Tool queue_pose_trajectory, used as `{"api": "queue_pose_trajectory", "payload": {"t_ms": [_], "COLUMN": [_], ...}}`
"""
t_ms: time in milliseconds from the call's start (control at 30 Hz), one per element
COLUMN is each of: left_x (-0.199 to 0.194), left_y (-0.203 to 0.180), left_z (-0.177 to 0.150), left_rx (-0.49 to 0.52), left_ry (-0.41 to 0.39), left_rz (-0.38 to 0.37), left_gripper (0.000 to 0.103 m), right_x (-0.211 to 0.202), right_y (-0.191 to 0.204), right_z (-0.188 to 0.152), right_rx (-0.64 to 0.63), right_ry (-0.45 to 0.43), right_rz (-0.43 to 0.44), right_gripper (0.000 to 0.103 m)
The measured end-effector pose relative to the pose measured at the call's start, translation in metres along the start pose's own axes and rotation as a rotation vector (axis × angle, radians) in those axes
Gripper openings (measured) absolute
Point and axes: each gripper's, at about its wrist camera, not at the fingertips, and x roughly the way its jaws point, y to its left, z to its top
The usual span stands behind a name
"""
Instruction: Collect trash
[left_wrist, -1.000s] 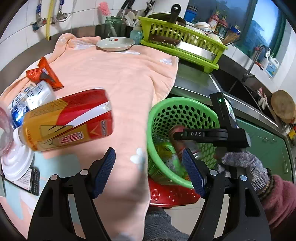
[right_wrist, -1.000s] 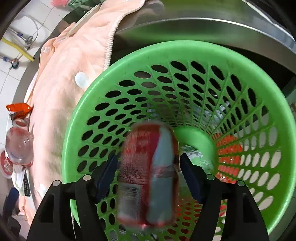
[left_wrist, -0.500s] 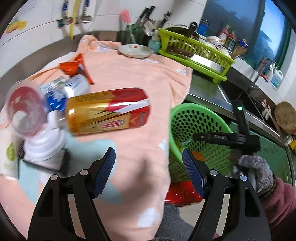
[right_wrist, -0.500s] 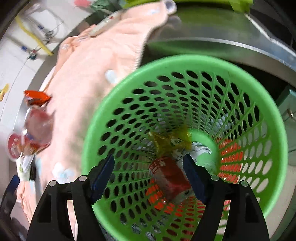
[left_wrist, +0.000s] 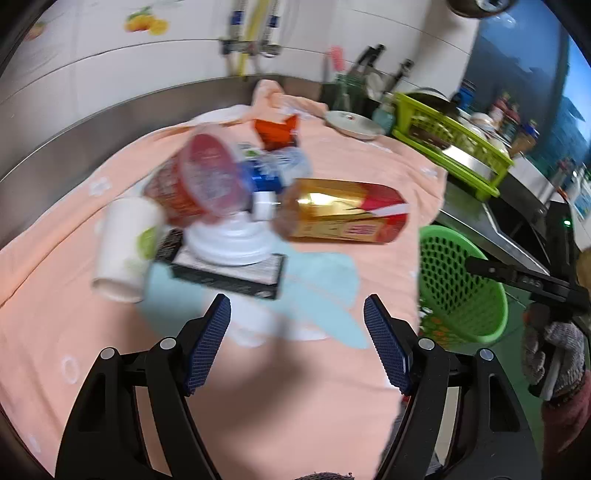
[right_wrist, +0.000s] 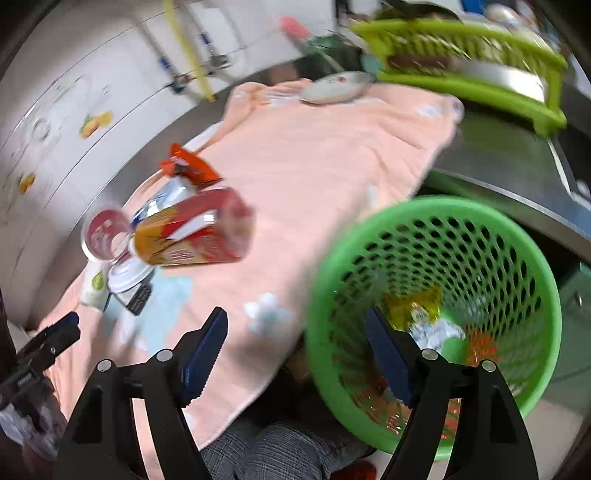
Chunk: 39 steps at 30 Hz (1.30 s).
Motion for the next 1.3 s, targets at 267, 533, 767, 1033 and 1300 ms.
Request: {"api": "queue_pose_trajectory", "payload": {"t_ms": [267, 533, 767, 1033, 1300], "left_x": [-0.015, -0.024, -0.027, -0.023, -0.014], "left_y": [0.044, 0.079, 0.105, 0.124, 0.137], "left_z": [-0.009, -0.009, -0.014, -0.014, -0.003], "left_rx": [-0.073, -0.145, -0.188, -0.216, -0.227], "left_ry": [-0.016, -0.033, -0.030, -0.020, -0.015], "left_rz": [0.077, 0.119, 0.137, 0.146, 0.144], "left_gripper": [0.074, 0.074, 0.074, 0.074, 0.075], "right_x": [0.015, 0.034, 0.054, 0.089, 0.125], "right_y": [0.052, 0.112, 0.180, 0.234, 0.267], "right_z": [0.009, 0.021, 0.043, 0.068, 0.088], "right_rx": [-0.105, -0.188, -0.307, -0.464, -0.645], "right_ry": [0.011, 0.033, 0.012, -0.005, -0.024], "right_rz": [0.077, 0.171, 0.246, 0.294, 0.316], "right_gripper": [0.075, 0.076, 0.085, 0.094, 0.096]}}
